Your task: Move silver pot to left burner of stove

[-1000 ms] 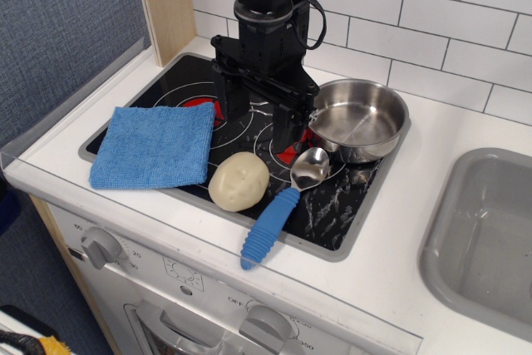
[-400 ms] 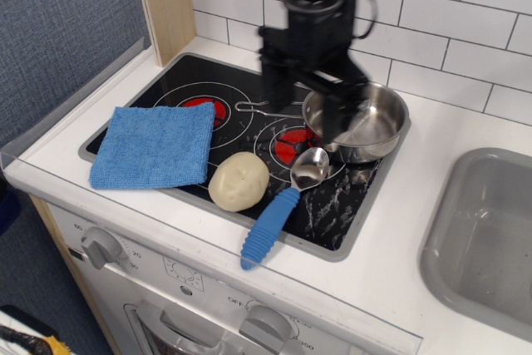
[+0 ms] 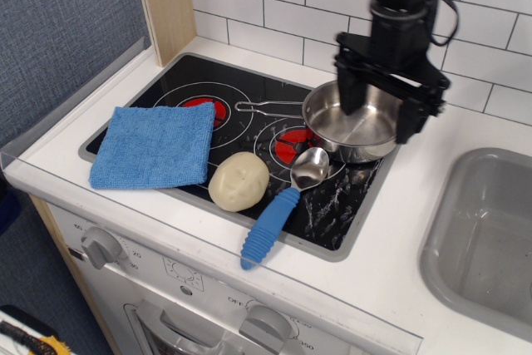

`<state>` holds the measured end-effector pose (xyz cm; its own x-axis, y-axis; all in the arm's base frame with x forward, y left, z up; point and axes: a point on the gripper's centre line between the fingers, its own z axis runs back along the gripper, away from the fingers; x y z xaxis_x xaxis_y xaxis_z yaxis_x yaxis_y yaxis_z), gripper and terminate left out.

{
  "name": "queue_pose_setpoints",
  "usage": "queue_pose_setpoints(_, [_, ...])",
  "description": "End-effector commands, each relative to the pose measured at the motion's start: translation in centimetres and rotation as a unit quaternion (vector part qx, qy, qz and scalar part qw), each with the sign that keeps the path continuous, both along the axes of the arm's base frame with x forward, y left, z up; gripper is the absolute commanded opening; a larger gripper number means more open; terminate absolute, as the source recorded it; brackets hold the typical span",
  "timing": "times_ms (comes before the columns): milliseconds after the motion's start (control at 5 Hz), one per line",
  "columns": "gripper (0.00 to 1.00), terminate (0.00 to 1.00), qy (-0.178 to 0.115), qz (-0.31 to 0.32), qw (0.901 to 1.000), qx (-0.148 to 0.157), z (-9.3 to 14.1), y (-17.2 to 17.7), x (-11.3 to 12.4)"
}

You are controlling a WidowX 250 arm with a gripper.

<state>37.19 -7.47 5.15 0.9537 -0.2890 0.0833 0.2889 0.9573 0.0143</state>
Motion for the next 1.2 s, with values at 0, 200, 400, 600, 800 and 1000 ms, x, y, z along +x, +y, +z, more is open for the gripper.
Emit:
queue_pose_setpoints(0, [1.0, 0.0, -0.015, 0.005, 0.9999, 0.008, -0.7, -1.2, 2.9])
queue_pose_setpoints(200, [0.0, 0.0, -0.008, 0.026, 0.9996, 0.007, -1.5, -1.1, 3.0])
queue_pose_setpoints(400, [0.0, 0.0, 0.003, 0.029, 0.9996, 0.007, -2.4, -1.4, 2.5])
queue_pose_setpoints(600, [0.0, 0.0, 0.02, 0.026, 0.9993, 0.014, -3.5, -1.7, 1.7])
queue_pose_setpoints(800, [0.0, 0.0, 0.02, 0.026, 0.9993, 0.019, -3.3, -1.6, 1.7])
queue_pose_setpoints(1000, [0.0, 0.0, 0.015, 0.021, 0.9996, 0.015, -2.6, -1.4, 1.6])
